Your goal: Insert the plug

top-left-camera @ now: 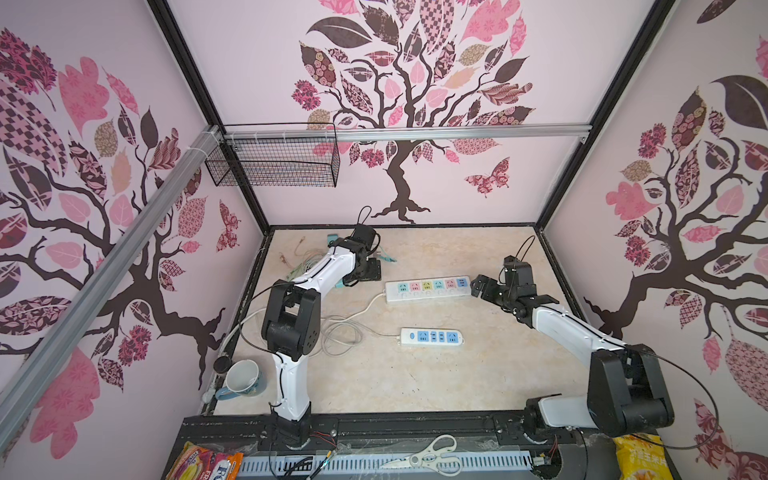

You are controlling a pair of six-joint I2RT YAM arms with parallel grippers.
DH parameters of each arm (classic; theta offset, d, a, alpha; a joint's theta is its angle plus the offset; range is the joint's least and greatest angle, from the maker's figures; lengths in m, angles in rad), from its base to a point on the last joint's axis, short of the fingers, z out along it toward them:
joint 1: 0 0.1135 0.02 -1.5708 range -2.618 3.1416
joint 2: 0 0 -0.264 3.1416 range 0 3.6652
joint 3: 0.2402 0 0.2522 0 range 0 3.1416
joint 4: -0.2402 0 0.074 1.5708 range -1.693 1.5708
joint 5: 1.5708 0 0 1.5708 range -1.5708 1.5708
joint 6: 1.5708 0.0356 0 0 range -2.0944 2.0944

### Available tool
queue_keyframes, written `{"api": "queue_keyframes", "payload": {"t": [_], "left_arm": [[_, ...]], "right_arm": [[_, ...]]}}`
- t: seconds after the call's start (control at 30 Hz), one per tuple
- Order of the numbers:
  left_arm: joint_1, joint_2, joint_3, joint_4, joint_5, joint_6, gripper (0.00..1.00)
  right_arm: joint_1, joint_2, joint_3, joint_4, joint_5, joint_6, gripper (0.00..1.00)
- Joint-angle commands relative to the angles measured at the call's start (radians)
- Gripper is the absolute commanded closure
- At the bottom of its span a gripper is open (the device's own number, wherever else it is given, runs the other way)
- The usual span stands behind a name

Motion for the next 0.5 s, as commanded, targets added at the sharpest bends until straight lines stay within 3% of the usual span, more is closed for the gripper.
{"api": "queue_keyframes", "payload": {"t": [0.0,0.1,0.23,0.47], "left_arm": [[0.018,-0.036,0.007,0.016,-0.059,-0.104,0.2],[0.057,-0.15,-0.108,0.095,-0.05,-0.145,0.18],[0.13,-0.342,-0.29,0.179,-0.019,-0.172,0.13],[0.215,-0.581,-0.507,0.193,0.053,-0.21,0.05]], "right_arm": [[0.019,-0.021,-0.009,0.125,-0.257,-0.023,0.0],[0.117,0.024,0.023,0.19,-0.252,-0.115,0.0],[0.275,0.168,0.165,0.182,-0.19,-0.358,0.0],[0.419,0.504,0.506,0.061,-0.14,-0.859,0.0]]}}
